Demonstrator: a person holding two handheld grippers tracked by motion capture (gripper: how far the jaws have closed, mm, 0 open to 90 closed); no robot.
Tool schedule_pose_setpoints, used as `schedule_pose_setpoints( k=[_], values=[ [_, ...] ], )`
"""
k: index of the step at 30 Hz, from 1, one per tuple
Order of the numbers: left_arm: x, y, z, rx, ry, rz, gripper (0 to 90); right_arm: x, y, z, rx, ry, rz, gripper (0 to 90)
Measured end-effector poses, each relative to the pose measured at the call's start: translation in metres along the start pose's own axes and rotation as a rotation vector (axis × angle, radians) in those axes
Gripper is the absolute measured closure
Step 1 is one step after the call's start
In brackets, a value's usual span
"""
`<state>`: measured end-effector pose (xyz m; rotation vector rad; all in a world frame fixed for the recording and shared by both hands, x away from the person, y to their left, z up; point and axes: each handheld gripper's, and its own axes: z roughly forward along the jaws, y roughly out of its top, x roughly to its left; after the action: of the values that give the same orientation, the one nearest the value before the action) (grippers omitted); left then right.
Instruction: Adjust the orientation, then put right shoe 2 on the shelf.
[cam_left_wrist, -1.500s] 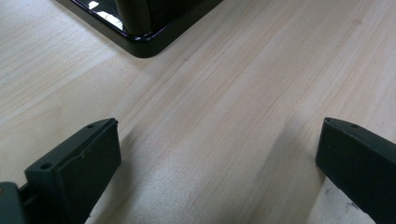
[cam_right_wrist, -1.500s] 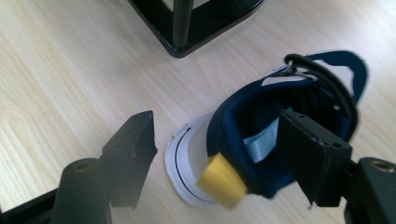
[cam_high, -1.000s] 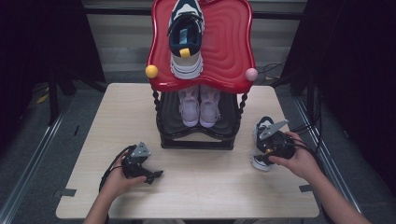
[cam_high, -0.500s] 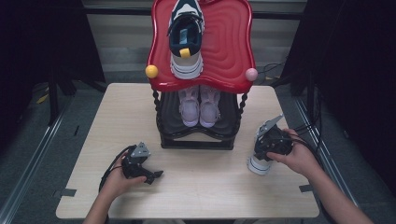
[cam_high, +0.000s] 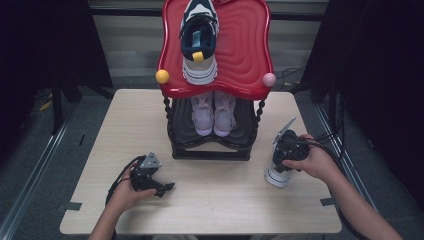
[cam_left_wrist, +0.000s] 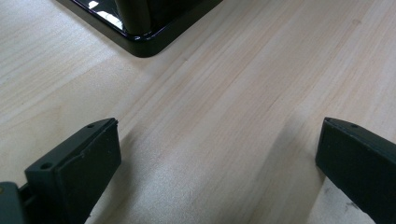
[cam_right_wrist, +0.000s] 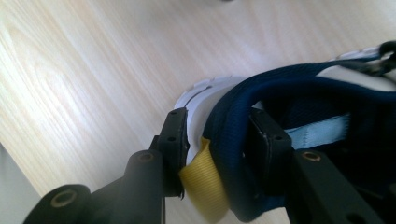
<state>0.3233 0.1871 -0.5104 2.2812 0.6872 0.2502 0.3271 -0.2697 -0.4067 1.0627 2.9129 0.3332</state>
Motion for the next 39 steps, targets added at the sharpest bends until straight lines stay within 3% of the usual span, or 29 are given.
schedule_pose_setpoints(
  k=[1,5,10,12,16,18,19,20,23,26,33,39],
  values=[
    [0.0,0.0,0.0,0.0,0.0,0.0,0.0,0.001,0.001,0.002,0.024,-0.005,-0.01,66.4],
    [0.0,0.0,0.0,-0.003,-0.002,0.0,0.0,0.001,0.001,0.002,0.025,-0.01,-0.046,68.7],
    [0.001,0.0,0.0,-0.003,-0.009,0.003,0.0,0.009,0.0,0.001,0.049,0.008,-0.049,70.4],
    [0.001,0.0,0.0,-0.002,-0.01,0.004,0.0,0.012,0.001,0.001,0.035,0.022,-0.089,70.6],
    [0.001,0.0,0.0,-0.001,-0.004,0.008,0.0,0.022,0.004,0.0,0.047,0.068,-0.066,70.4],
    [0.001,0.0,0.0,-0.001,-0.004,0.008,0.0,0.024,0.006,0.001,0.053,0.053,-0.094,70.1],
    [0.001,0.0,0.0,-0.002,-0.004,0.007,0.0,0.027,0.007,0.001,0.061,0.071,-0.078,70.0],
    [0.001,0.0,0.0,-0.003,-0.004,0.009,0.0,0.026,0.008,0.002,0.055,0.065,-0.103,69.5],
    [0.001,0.0,0.0,-0.003,-0.004,0.01,0.0,0.03,0.01,0.002,0.058,0.071,-0.097,63.6],
    [0.001,0.0,0.0,-0.001,-0.004,0.008,0.0,0.029,0.011,0.002,0.076,0.063,-0.137,60.7],
    [0.001,0.0,0.0,-0.001,-0.004,0.008,0.0,0.03,0.013,0.007,0.135,0.049,-0.149,54.6],
    [0.001,0.0,0.0,-0.003,-0.004,0.009,0.0,0.029,0.012,0.016,0.16,0.043,-0.174,60.9]
  ],
)
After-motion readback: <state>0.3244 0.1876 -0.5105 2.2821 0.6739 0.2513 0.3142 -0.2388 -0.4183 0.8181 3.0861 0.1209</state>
